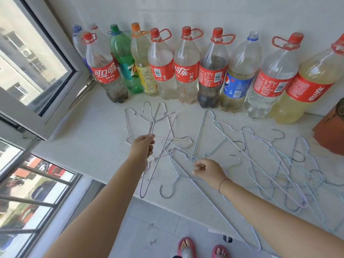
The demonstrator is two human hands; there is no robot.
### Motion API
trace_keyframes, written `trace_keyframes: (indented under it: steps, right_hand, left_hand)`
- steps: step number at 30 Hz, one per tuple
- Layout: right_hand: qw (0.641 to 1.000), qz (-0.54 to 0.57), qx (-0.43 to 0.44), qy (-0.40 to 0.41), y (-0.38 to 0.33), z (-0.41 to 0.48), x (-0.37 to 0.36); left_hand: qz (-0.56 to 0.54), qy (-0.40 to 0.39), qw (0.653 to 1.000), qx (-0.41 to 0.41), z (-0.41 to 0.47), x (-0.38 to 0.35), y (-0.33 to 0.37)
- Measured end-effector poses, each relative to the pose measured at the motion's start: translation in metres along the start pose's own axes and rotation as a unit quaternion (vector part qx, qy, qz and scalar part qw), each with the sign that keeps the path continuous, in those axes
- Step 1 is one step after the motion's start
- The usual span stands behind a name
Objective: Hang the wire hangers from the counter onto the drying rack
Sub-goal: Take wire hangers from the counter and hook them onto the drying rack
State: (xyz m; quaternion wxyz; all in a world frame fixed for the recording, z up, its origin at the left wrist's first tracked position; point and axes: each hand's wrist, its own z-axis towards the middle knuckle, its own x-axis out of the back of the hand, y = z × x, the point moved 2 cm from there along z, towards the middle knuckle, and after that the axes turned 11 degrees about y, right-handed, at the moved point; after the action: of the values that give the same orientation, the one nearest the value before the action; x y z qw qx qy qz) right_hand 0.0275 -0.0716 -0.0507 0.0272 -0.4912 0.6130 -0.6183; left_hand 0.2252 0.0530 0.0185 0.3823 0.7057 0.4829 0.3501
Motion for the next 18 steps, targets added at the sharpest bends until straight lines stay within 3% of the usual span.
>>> trace_keyframes:
  steps: [6, 18]
  right_hand:
    - [0.992, -0.101, 0.05, -0.061, -0.01, 0.001, -0.032]
    - [0.982, -0.184, 0.039, -0.017, -0.012, -0.002, -0.049]
  left_hand:
    - [-0.038, 0.013, 0.999, 0.022, -0.016, 0.041, -0.002]
    - [-0.019, 0.027, 0.999, 0.004, -0.029, 0.078, -0.006]
